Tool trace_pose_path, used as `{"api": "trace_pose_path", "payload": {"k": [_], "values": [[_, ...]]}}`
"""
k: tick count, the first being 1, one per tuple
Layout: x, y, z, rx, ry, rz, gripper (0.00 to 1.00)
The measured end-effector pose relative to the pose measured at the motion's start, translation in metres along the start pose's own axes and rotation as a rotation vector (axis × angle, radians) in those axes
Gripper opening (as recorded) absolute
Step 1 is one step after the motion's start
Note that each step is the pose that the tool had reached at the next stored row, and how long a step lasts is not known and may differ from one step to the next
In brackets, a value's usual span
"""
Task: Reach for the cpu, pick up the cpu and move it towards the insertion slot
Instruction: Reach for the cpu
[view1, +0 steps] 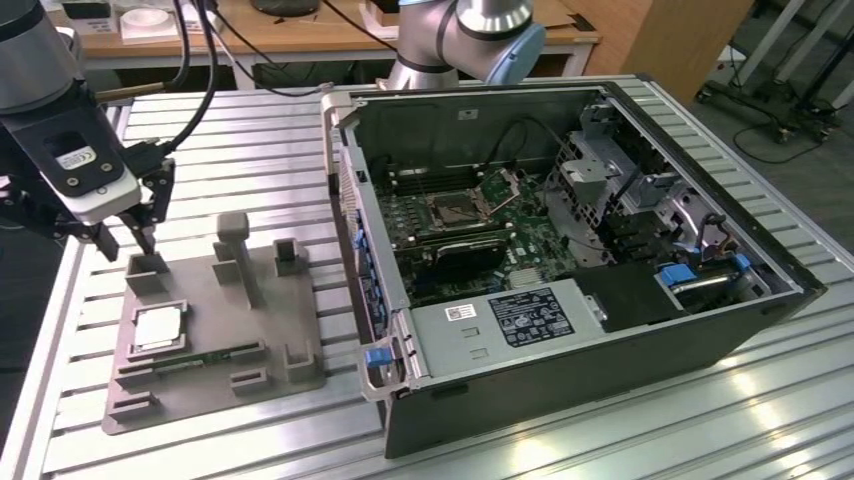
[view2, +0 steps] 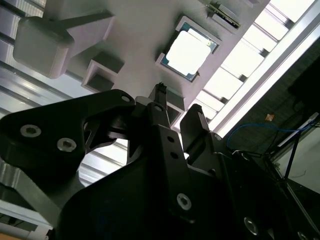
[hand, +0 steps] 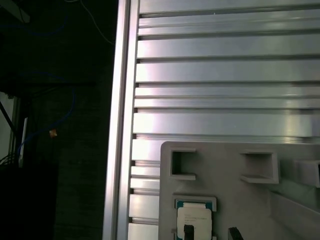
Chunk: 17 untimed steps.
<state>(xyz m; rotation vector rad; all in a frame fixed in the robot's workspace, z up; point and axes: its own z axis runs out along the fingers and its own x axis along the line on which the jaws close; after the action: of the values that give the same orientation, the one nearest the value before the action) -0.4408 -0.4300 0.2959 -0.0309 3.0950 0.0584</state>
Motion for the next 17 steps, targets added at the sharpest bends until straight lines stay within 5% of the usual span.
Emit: {"api": "trace_pose_path", "payload": {"k": [17], "values": [[0.0100,-0.0006,0.0202,0.0000,-0.0002,0.000,0.39]]}}
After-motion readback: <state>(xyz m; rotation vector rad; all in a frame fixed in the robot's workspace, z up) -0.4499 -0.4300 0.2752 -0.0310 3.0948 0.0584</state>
